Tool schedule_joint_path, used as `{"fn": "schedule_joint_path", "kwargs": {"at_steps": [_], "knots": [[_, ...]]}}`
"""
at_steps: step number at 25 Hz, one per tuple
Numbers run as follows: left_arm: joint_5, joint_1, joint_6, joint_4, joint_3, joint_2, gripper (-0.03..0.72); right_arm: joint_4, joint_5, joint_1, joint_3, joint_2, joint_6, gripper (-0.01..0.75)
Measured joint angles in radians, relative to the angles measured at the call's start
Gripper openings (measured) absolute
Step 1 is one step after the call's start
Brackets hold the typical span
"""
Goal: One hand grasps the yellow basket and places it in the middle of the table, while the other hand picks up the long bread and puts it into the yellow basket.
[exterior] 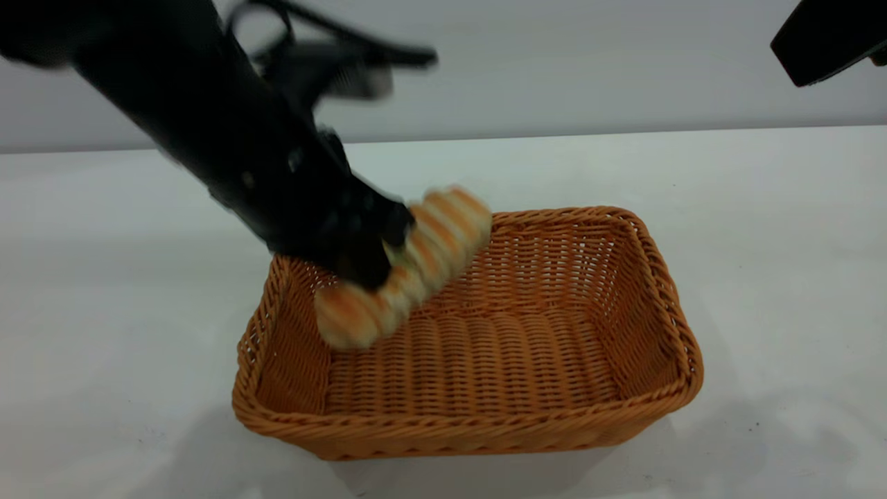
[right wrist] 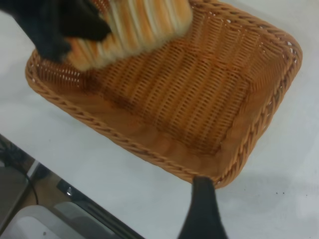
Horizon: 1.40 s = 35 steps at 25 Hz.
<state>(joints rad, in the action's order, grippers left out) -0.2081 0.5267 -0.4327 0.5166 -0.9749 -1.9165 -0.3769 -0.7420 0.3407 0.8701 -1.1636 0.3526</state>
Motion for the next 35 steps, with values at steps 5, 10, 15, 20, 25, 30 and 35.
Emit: {"fn": "schedule_joint_path", "kwargs": {"at_steps": [5, 10, 15, 20, 25, 30, 35], "knots": [[0.068, 0.009, -0.023, 0.0, 0.0, -0.09, 0.268, 0.001, 0.0, 0.0, 0.0, 0.0, 0.0, 0.59], [0.137, 0.017, -0.027, 0.0, 0.0, -0.078, 0.556, 0.018, -0.003, 0.0, 0.0, 0.002, 0.0, 0.59], [0.073, 0.014, -0.114, -0.017, 0.0, 0.054, 0.624, 0.083, -0.027, 0.0, 0.0, 0.068, -0.011, 0.59], [-0.061, -0.016, -0.165, -0.025, 0.0, 0.277, 0.567, 0.157, -0.113, 0.0, 0.0, 0.223, -0.086, 0.59], [-0.22, -0.117, -0.167, -0.032, 0.0, 0.52, 0.539, 0.181, -0.232, 0.0, 0.0, 0.388, -0.13, 0.589], [-0.402, -0.224, -0.135, -0.039, 0.01, 0.716, 0.538, 0.19, -0.332, 0.0, 0.0, 0.545, -0.167, 0.587], [-0.528, -0.284, -0.109, -0.063, 0.074, 0.882, 0.536, 0.212, -0.385, 0.0, 0.0, 0.65, -0.206, 0.587]]}}
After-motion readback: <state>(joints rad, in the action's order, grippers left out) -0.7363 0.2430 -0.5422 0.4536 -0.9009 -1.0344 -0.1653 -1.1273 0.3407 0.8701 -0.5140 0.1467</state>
